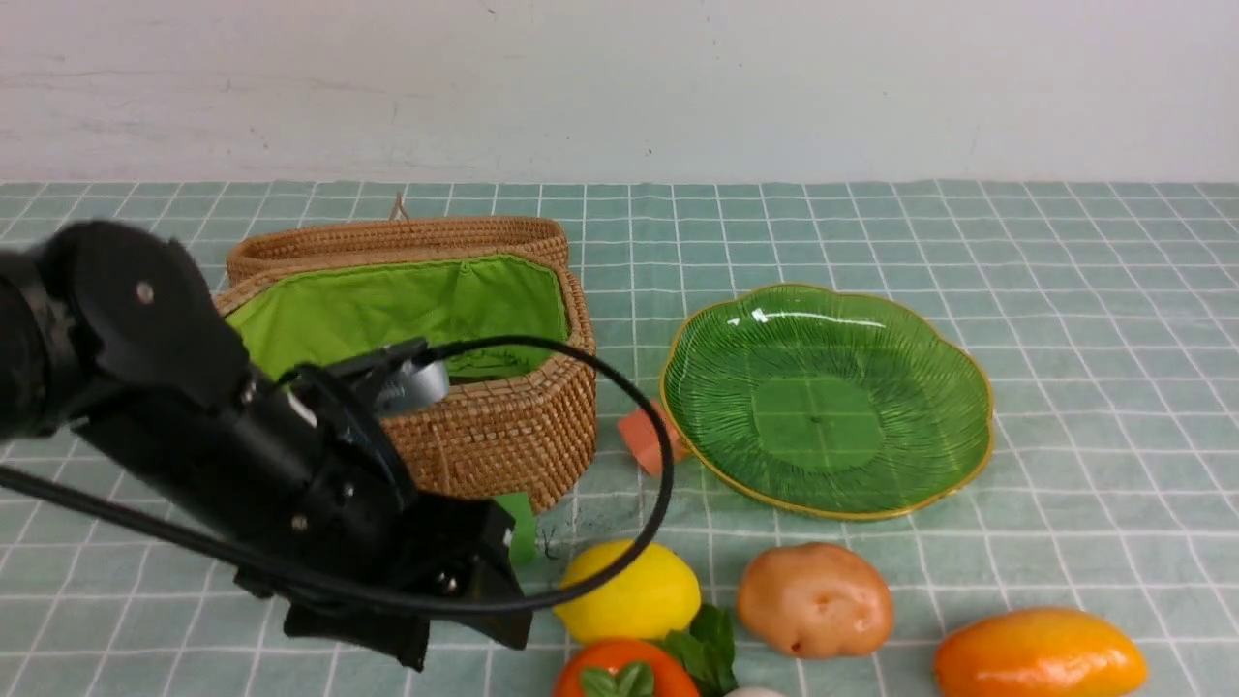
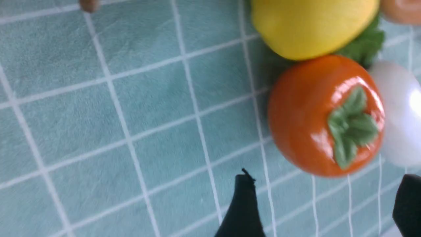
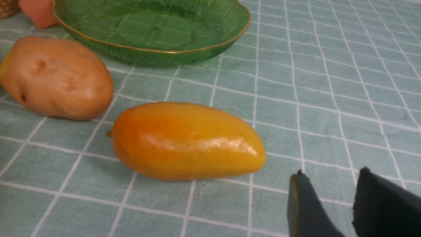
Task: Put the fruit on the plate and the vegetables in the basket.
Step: Grab a tomato with your left arm and place it on the plate on the right.
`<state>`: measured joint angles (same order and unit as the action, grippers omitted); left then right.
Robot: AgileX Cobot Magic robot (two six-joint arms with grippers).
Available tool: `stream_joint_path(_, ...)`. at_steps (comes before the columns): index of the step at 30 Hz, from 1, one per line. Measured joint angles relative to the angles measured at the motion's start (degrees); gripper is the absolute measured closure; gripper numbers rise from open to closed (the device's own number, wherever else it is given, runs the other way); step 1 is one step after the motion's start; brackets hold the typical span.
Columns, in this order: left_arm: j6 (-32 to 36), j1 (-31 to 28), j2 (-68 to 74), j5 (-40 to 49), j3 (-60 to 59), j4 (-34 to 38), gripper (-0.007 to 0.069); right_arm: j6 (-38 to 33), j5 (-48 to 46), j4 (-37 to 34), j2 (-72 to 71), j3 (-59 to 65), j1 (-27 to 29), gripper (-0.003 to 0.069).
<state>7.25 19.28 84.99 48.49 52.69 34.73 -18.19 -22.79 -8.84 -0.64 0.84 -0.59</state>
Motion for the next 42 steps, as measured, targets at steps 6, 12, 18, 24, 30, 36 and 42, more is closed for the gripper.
stream_joint_path(6,12.7,0.0,2.9,-3.6,-4.2,11.3,0.0068,0.0,0.0,0.0,0.0,0.0,0.0,0.0418)
stream_joint_path(12,15.6,0.1,9.8,-5.3,-4.3,15.1,0.0068,0.0,0.0,0.0,0.0,0.0,0.0,0.0418)
stream_joint_path(18,21.6,3.1,11.9,-6.1,-4.3,21.2,0.0068,0.0,0.0,0.0,0.0,0.0,0.0,0.0418)
stream_joint_path(24,23.3,7.1,12.5,-8.9,-4.3,22.6,0.0068,0.0,0.0,0.0,0.0,0.0,0.0,0.0418)
stream_joint_path(30,23.5,7.4,13.6,-10.0,-4.3,22.4,0.0146,0.0,0.0,0.0,0.0,0.0,0.0,0.0418)
stream_joint_path(36,23.4,7.4,13.5,-7.6,-4.3,22.3,0.0198,0.0,0.0,0.0,0.0,0.0,0.0,0.0418)
stream_joint_path(42,21.5,7.4,9.5,-2.5,-4.3,18.9,0.0198,0.0,0.0,0.1,0.0,0.0,0.0,0.0418)
